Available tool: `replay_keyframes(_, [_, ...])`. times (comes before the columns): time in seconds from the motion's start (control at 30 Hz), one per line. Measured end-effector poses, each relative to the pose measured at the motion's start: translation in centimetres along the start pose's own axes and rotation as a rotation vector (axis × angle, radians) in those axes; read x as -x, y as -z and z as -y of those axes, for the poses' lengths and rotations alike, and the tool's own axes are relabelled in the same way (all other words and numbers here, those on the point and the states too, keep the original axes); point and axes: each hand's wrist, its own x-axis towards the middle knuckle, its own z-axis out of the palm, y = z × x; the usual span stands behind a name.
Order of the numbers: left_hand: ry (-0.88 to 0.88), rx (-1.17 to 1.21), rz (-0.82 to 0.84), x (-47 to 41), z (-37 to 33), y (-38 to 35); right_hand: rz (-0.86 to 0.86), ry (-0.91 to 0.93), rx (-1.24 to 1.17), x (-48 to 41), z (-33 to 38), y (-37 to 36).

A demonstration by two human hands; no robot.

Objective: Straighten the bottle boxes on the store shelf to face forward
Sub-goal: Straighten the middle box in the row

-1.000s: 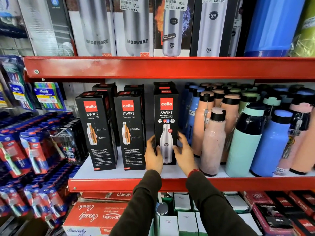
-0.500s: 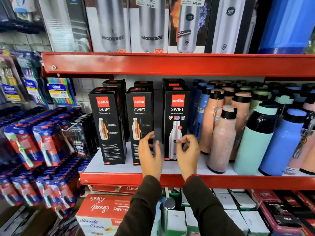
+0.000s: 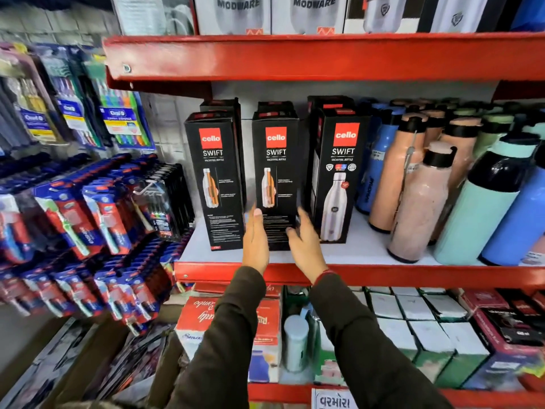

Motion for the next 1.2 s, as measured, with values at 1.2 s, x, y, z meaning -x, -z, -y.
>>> replay_keyframes(1.2, [-0.082, -0.228, 0.031, -2.5, 0.7, 1.7, 0.036, 0.036, 0.157, -1.6, 1.5, 1.3])
